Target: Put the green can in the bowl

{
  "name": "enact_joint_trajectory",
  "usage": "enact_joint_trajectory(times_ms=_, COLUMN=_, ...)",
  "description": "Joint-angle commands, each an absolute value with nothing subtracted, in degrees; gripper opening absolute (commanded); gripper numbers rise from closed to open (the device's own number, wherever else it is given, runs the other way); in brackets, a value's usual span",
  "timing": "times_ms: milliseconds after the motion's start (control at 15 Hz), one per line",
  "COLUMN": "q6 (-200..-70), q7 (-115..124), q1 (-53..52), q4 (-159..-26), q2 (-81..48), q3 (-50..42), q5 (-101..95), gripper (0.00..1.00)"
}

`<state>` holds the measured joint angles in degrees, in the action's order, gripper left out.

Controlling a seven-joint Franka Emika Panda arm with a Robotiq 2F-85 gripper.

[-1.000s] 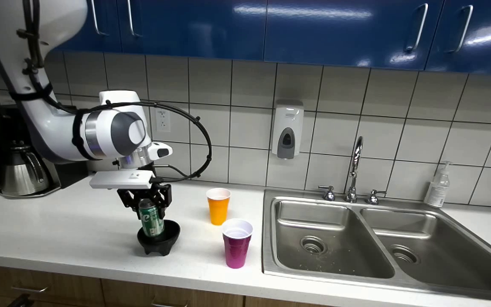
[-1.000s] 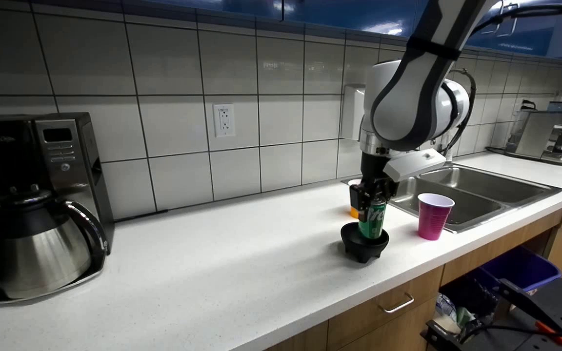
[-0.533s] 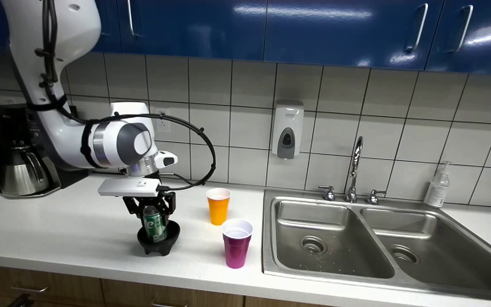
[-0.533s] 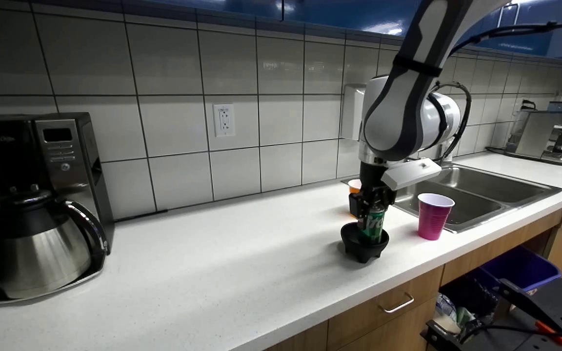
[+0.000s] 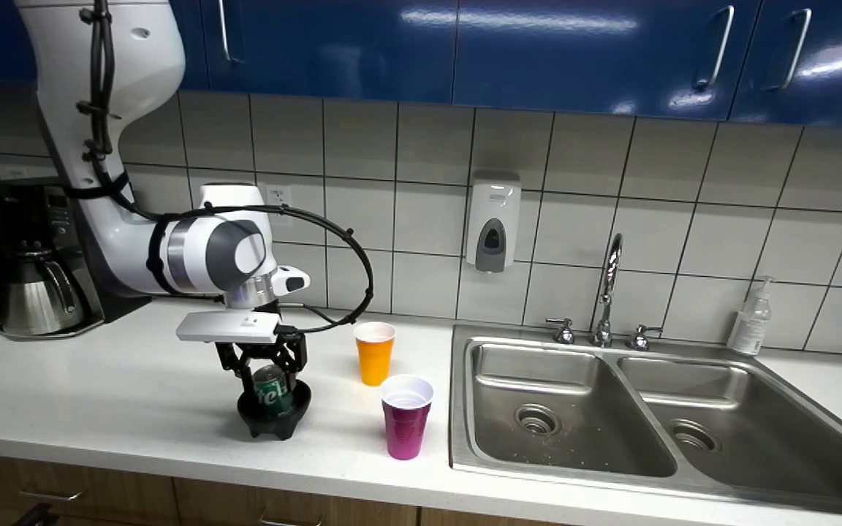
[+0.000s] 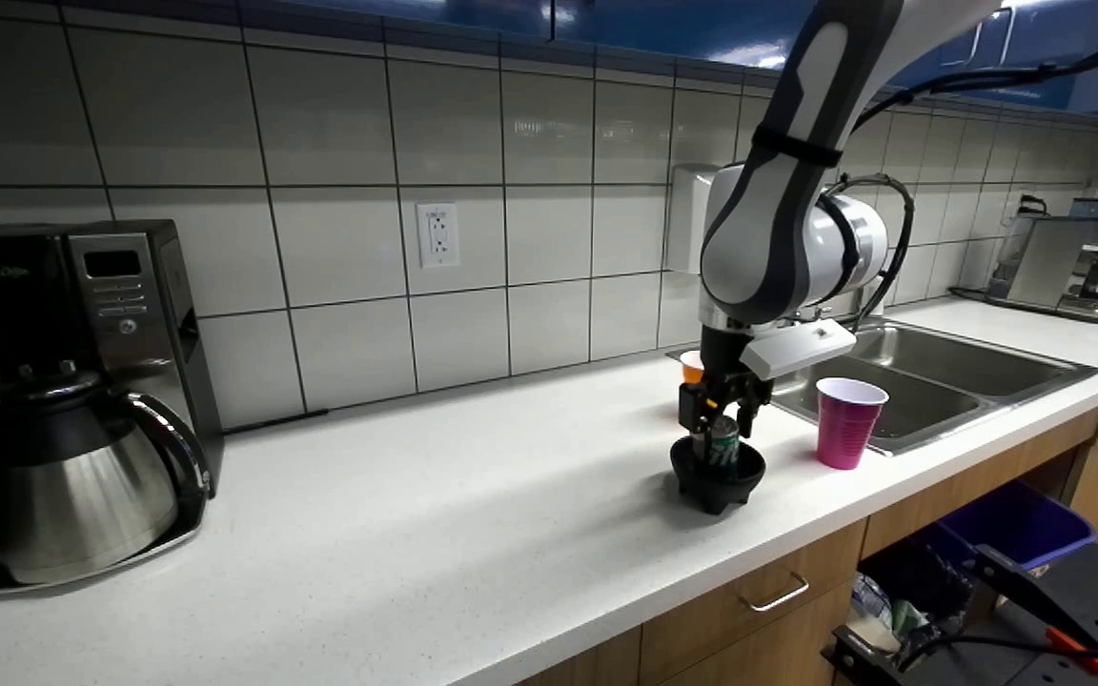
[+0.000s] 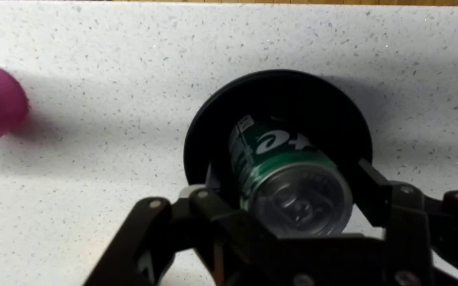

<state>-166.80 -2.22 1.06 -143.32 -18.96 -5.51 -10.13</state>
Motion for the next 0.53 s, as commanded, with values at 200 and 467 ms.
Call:
enact_joint_trajectory(times_ms=200, q6=-167.0, q7=-3.9, q1=1.7, q4=-142.6, q2=-18.1, q3=-4.7, q5=-9.3, gripper=1.0)
enact_joint_trajectory(times_ms=467, q6=-166.5, q7=-2.7, q1=0.3, q4=-143.4, q2=-15.2, q3=-5.8, q5=-10.6, gripper=1.0)
